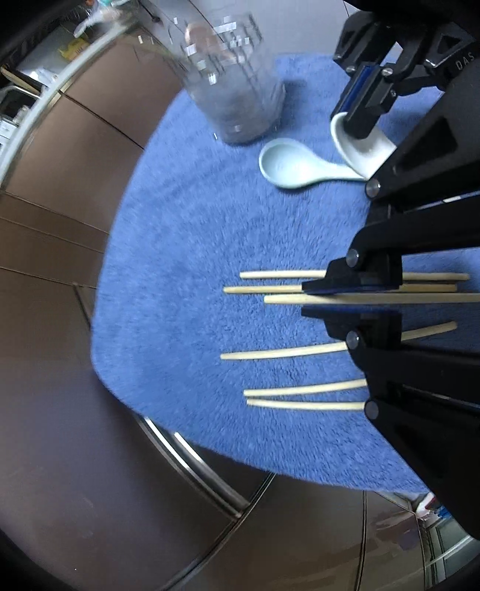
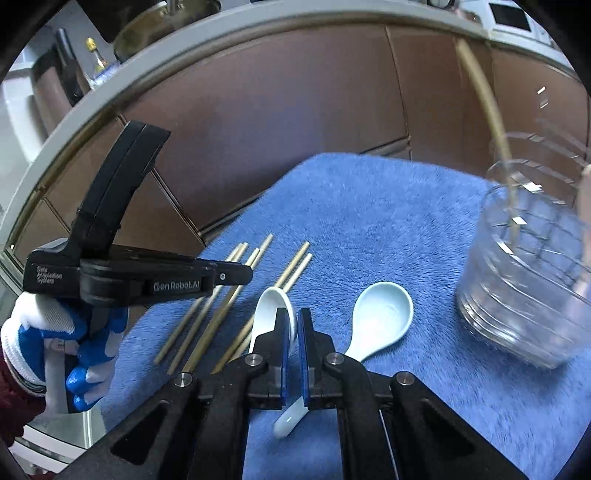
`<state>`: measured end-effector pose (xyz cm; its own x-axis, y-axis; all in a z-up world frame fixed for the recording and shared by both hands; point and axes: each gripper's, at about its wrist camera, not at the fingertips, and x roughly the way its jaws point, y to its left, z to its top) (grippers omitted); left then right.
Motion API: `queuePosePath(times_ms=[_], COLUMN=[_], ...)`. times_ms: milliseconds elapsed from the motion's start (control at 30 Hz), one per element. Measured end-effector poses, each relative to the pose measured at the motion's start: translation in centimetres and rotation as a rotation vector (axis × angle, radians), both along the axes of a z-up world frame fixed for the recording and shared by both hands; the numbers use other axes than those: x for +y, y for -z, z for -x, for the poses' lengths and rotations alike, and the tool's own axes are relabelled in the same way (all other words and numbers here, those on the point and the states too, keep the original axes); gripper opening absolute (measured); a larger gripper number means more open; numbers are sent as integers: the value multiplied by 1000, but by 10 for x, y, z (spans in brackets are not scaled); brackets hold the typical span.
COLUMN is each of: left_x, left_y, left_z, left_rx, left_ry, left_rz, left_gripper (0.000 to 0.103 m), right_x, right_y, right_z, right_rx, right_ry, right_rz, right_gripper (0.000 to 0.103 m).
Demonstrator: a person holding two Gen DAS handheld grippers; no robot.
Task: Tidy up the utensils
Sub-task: 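Lift the white spoon and chopstick into the wire holder and open both tools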
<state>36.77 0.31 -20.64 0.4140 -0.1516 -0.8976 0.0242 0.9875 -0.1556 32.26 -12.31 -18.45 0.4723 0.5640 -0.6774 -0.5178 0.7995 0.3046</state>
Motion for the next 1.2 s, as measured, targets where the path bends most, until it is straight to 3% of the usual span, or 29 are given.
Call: queuePosePath(times_ms=[300,433,600,767,900,1000,1200], left_x=[6,-5,-30,-65,-94,-113,-148], left_y=[-81,-130,-188,-229,-242,-241,-205], left_z=[57,82,88,79,53,35,-3], left_rx=[-216,-362,-541,-730,-859,-932,-963], left_ry=[21,47,79,84,55,25,-20], left_rz=[67,122,223,297,362,363,320], left_gripper=[5,5,5,5,5,5,5], right_x=[-43,-76,-111,-126,-137,-140,-143], right_y=[-55,-88,-138,-159,-155,-145,-115], right_z=[67,88,100,88,64,45,19], right_rx=[-153,-250,-440,-602,-656,-671,-682], right_ry=[143,252,425,567,638,660,681], right_rz=[-27,-25,12,95,124,141,181], right_gripper=[5,5,5,5,5,5,5])
